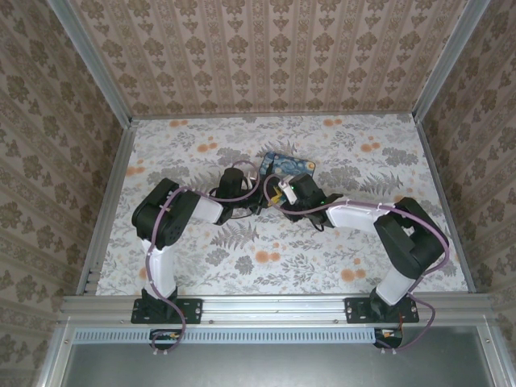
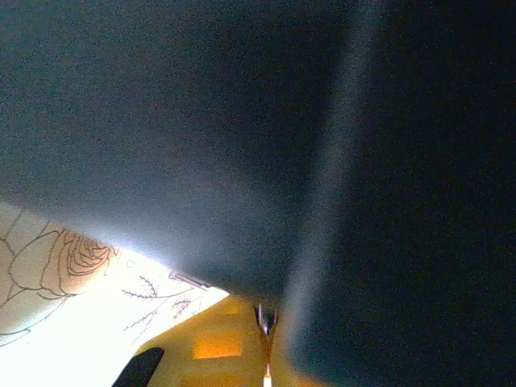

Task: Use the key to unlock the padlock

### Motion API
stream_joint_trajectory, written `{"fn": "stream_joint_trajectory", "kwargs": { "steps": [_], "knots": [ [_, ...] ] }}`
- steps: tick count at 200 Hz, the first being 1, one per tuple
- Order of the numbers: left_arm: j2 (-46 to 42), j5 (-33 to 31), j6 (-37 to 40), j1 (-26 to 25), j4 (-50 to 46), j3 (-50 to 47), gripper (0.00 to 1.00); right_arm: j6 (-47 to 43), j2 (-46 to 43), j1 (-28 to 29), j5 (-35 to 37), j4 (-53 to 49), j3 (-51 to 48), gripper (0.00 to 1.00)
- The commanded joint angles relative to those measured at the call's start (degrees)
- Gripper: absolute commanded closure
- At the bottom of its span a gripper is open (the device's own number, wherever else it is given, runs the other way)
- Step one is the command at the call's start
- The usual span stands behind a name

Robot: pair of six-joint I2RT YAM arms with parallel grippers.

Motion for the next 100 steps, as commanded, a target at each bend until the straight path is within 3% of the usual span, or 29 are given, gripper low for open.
{"fn": "stream_joint_trajectory", "kwargs": {
  "steps": [1,32,63,85,100],
  "knots": [
    [-2.53,2.42,0.1,-0.71,0.05,1.27,1.0,-0.09,1.54,0.02,5.04,0.12,1.95,0.69],
    [-2.15,2.42,0.01,-1.3,0.12,1.15,1.0,0.84,2.18,0.01,4.24,0.38,3.96,0.72],
    [-1.61,2.36,-0.2,-1.93,0.59,1.01,1.0,1.5,3.54,-0.07,1.91,-0.51,6.84,0.85],
    [-1.27,2.36,-0.39,-2.36,1.01,0.72,1.0,3.16,3.98,-1.05,-3.91,-1.21,8.51,0.98],
    [-1.01,2.33,-0.66,-2.45,1.56,0.39,1.0,5.46,3.83,-2.86,-10.9,-1.55,9.35,1.0]
  ]
}}
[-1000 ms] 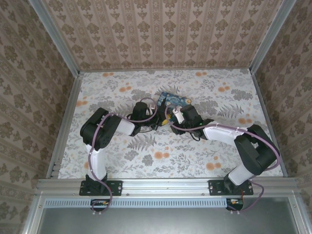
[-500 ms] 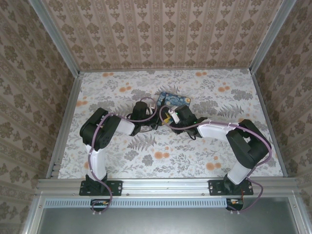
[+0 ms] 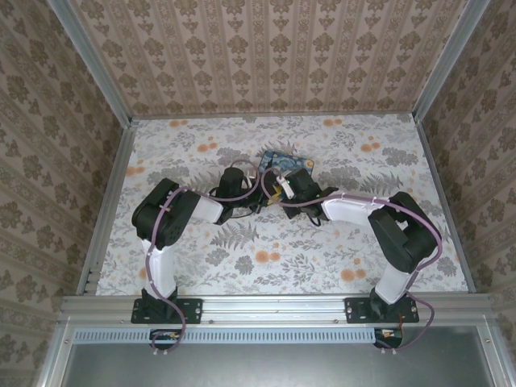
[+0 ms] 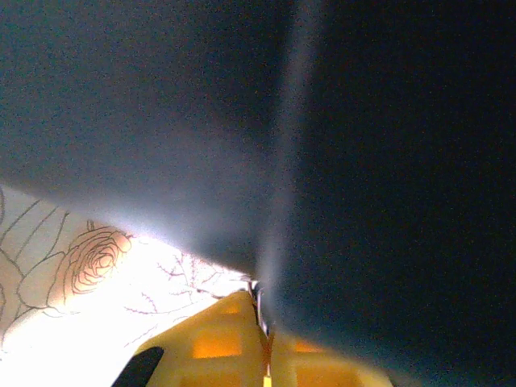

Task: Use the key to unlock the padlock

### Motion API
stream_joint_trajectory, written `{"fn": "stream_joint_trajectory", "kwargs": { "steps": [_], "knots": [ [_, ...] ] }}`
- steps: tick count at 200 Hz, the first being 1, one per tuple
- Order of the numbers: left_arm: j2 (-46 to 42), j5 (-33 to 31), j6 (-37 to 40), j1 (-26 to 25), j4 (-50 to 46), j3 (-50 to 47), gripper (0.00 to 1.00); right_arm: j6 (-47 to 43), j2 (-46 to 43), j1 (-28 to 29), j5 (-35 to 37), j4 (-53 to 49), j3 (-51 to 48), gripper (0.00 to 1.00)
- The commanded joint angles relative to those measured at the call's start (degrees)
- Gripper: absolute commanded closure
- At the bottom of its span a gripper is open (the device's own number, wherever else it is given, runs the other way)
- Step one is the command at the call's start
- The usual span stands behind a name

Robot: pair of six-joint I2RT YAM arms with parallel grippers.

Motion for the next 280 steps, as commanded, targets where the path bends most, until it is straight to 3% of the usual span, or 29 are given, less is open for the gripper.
{"fn": "stream_joint_trajectory", "kwargs": {
  "steps": [1,43,90,107,135,157,230,280],
  "knots": [
    [-0.98,4.28,-0.62,-2.37,1.45,0.17,1.0,3.8,0.46,-2.06,-11.25,2.67,3.87,1.0],
    [-0.26,4.07,-1.16,-2.02,3.44,-0.55,1.0,16.61,0.9,-9.21,-34.4,11.02,1.77,1.0],
    [0.0,4.23,-1.2,-1.59,3.89,-0.68,1.0,24.11,3.35,-11.86,-43.54,16.85,0.65,1.0],
    [0.15,4.12,-1.33,-1.43,4.03,-0.68,1.0,24.0,3.59,-11.94,-42.93,16.1,0.63,1.0],
    [0.04,3.86,-1.71,-0.99,4.03,-0.88,1.0,21.91,1.88,-12.03,-39.89,12.57,-0.37,0.72],
    [-0.13,3.72,-1.8,-0.55,3.93,-1.02,1.0,20.49,-0.55,-12.06,-37.18,9.74,-1.93,0.64],
    [-0.01,3.76,-1.64,0.0,3.55,-0.75,1.0,15.84,-8.76,-11.38,-27.38,3.58,-6.56,0.6],
    [-0.27,3.61,-1.16,-0.09,2.58,-0.35,1.0,8.3,-8.84,-6.18,-18.37,-3.53,-2.36,0.62]
  ]
}}
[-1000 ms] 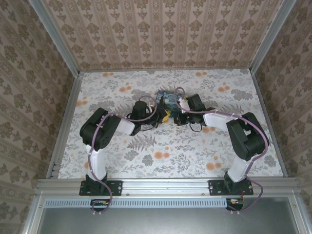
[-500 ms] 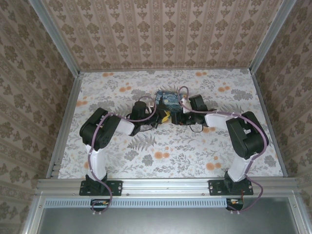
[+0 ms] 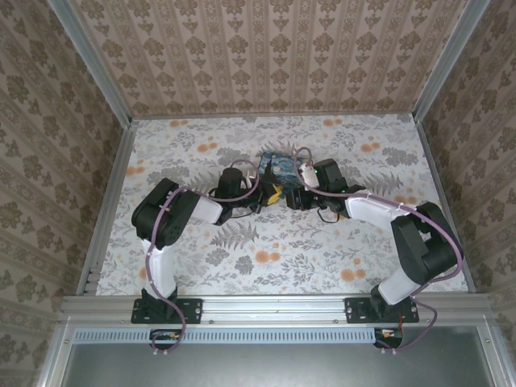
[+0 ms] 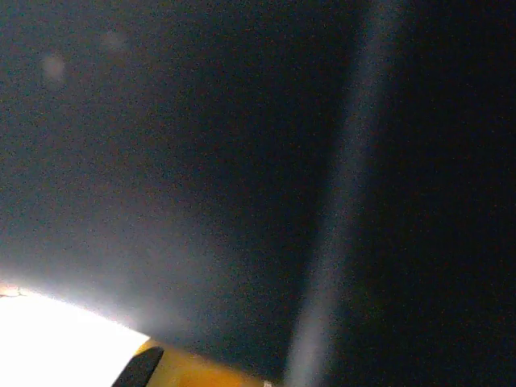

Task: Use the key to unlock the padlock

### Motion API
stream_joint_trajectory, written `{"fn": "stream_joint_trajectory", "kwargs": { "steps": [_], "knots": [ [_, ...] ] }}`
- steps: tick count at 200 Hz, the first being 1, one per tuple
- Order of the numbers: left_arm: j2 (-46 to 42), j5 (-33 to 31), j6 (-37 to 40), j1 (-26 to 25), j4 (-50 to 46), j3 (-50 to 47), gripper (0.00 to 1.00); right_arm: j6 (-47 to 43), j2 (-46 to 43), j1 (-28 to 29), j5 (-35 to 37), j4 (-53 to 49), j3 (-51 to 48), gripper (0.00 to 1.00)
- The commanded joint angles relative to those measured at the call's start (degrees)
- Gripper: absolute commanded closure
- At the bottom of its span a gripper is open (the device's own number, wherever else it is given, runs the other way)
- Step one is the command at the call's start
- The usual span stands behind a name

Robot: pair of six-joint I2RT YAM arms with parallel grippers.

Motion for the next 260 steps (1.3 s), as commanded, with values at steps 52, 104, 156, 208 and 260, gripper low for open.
{"fn": "stream_joint_trajectory", "kwargs": {
  "steps": [52,104,156,208,260],
  "knots": [
    [-0.64,1.67,0.6,-0.46,-0.66,0.44,1.0,-10.36,2.35,6.81,17.55,-8.8,6.0,0.62],
    [-0.64,1.71,0.77,-0.55,-0.75,0.76,1.0,-13.42,5.56,9.28,21.96,-11.38,8.79,0.65],
    [-0.68,1.93,0.63,-0.63,-0.81,0.92,1.0,-14.12,7.63,10.76,26.18,-10.7,9.99,0.66],
    [-0.59,1.89,0.48,-0.72,-0.57,0.76,1.0,-14.75,9.75,13.67,37.88,-7.86,10.91,0.71],
    [-0.38,1.99,0.33,-0.89,-0.08,0.48,1.0,-12.23,10.06,13.7,41.35,-4.87,11.63,0.83]
  ]
}}
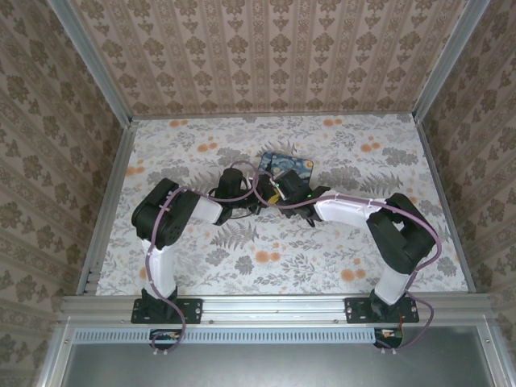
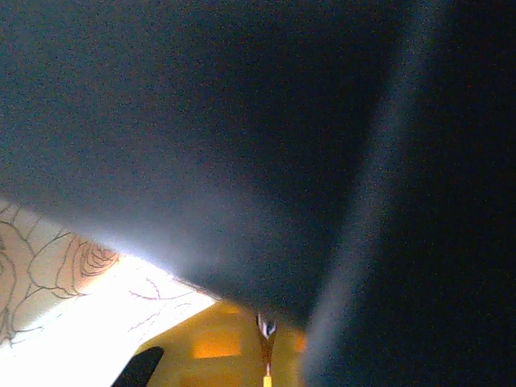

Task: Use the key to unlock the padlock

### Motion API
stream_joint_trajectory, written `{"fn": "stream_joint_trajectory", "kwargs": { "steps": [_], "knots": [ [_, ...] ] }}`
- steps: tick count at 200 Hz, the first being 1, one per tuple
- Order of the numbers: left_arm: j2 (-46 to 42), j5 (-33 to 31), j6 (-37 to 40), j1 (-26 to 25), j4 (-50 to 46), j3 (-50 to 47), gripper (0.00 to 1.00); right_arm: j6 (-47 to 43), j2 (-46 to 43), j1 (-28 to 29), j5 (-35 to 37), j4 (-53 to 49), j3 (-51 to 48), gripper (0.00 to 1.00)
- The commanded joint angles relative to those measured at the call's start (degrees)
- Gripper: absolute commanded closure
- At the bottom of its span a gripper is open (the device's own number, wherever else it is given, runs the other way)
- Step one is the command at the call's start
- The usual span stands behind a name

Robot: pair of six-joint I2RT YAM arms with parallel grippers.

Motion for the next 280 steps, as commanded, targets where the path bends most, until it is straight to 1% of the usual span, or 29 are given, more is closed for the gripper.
{"fn": "stream_joint_trajectory", "kwargs": {
  "steps": [1,17,34,51,72,81,85,91,95,102,110,127,146,169,203,230,254,280],
  "knots": [
    [-0.38,2.44,0.26,-0.92,1.93,0.43,1.0,1.19,1.32,-0.04,4.68,3.55,2.38,0.83],
    [-0.31,2.56,0.15,-1.01,2.07,0.4,1.0,1.81,1.95,-0.12,3.05,2.95,3.75,0.88],
    [-0.29,2.47,0.06,-1.08,2.28,0.36,1.0,2.6,2.28,-0.5,-0.46,2.2,4.98,1.0],
    [-0.22,2.44,0.27,-1.07,2.29,0.3,1.0,4.32,1.57,-1.66,-5.92,2.07,4.9,1.0],
    [0.06,2.44,0.39,-0.96,2.56,0.14,1.0,8.25,-0.17,-4.79,-16.81,2.89,3.53,1.0],
    [0.16,2.45,0.52,-0.92,2.65,0.08,1.0,9.49,-0.74,-5.77,-20.05,3.22,2.92,1.0],
    [0.22,2.43,0.48,-0.84,2.65,0.05,1.0,9.83,-1.03,-6.09,-21.66,3.44,2.38,0.95],
    [0.32,2.43,0.6,-0.83,2.78,-0.09,1.0,10.38,-1.47,-6.41,-23.02,3.88,1.64,0.81],
    [0.33,2.43,0.68,-0.7,2.82,-0.16,1.0,10.73,-1.73,-6.65,-23.6,4.1,1.22,0.74],
    [0.4,2.43,0.82,-0.7,2.89,-0.3,1.0,11.39,-2.31,-7.0,-24.52,4.59,0.22,0.67],
    [0.41,2.51,1.05,-0.66,2.74,-0.44,1.0,12.18,-2.78,-7.51,-25.49,5.1,-0.72,0.63],
    [0.33,2.59,1.7,-0.57,2.31,-0.66,1.0,14.07,-3.47,-8.64,-27.08,7.22,-2.95,0.58],
    [0.09,2.72,2.61,-0.57,1.59,-0.78,1.0,16.18,-3.4,-10.13,-28.79,9.54,-4.24,0.56],
    [-0.78,2.65,4.06,-0.57,0.0,-1.01,0.89,19.8,-3.09,-12.56,-31.85,13.39,-5.28,0.54],
    [-2.92,2.35,6.36,-0.57,-2.52,-1.36,0.66,24.55,-1.17,-15.98,-36.5,18.48,-5.7,0.49],
    [-5.36,2.09,8.44,-0.57,-5.24,-1.7,0.51,27.4,-0.15,-17.62,-38.44,21.82,-6.22,0.47],
    [-7.84,1.82,10.86,-0.48,-8.6,-1.45,0.43,28.27,0.84,-18.18,-38.83,22.66,-5.84,0.46],
    [-10.26,1.14,13.33,-0.25,-12.21,-0.82,0.37,29.2,2.67,-19.05,-39.76,24.23,-4.77,0.45]
  ]
}}
